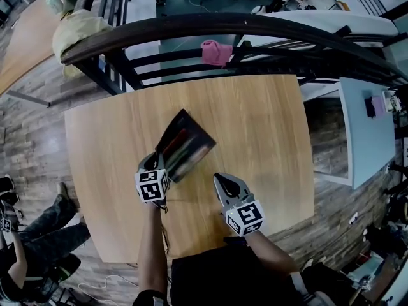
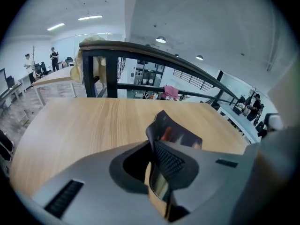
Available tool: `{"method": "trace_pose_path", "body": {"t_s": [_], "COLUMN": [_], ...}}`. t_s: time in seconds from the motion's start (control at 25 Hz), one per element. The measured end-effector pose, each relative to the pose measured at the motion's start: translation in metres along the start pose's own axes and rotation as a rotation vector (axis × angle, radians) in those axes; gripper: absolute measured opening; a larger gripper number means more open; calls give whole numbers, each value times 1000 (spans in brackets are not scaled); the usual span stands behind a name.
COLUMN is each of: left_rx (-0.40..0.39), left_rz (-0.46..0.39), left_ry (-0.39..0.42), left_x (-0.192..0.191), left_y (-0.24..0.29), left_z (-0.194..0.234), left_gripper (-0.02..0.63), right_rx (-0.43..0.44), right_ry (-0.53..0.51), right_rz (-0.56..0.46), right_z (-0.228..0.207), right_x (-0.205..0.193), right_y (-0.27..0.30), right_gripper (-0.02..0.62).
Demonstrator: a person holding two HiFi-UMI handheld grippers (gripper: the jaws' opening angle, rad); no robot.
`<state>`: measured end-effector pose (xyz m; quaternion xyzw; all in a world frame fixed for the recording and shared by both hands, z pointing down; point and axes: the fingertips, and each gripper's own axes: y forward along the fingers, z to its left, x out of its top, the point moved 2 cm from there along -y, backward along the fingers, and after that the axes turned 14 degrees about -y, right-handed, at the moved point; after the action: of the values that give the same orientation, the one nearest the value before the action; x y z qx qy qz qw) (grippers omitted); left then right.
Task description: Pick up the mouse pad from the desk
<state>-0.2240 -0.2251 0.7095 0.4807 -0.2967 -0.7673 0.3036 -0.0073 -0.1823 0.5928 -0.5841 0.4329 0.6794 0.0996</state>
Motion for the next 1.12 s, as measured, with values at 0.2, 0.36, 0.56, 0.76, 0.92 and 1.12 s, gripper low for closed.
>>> {"method": "trace_pose_path", "body": {"t_s": [0.2,0.36,0.56,0.76,0.92,1.12], "left_rx": [1,5,17,21,21,21], "left_rz": [-21,-31,-50,-76,-99,-127], "left_ry": [-17,-31,-38,-47,-49,-68], "left_x": [-5,-12,-14,-18,-20,-26], "left_y": [-15,-28,-40,-57,-71,-89], "left_z": [-3,-6,-7,-12,-18,-22], "left_gripper": [44,43,43,43,43,43], "right_rx": [0,1,1,0,-4,-7], "right_ry": [-9,-13,-17,-26,-24,-26], "right_rz": [-10,-17,-28,-37,-46,-57], "right_z": [5,10,14,19,21,24], "right_x": [2,3,9,12,13,15], "right_y": [-10,-18,-23,-32,-42,-53], "right_gripper": [31,31,31,31,31,31]}}
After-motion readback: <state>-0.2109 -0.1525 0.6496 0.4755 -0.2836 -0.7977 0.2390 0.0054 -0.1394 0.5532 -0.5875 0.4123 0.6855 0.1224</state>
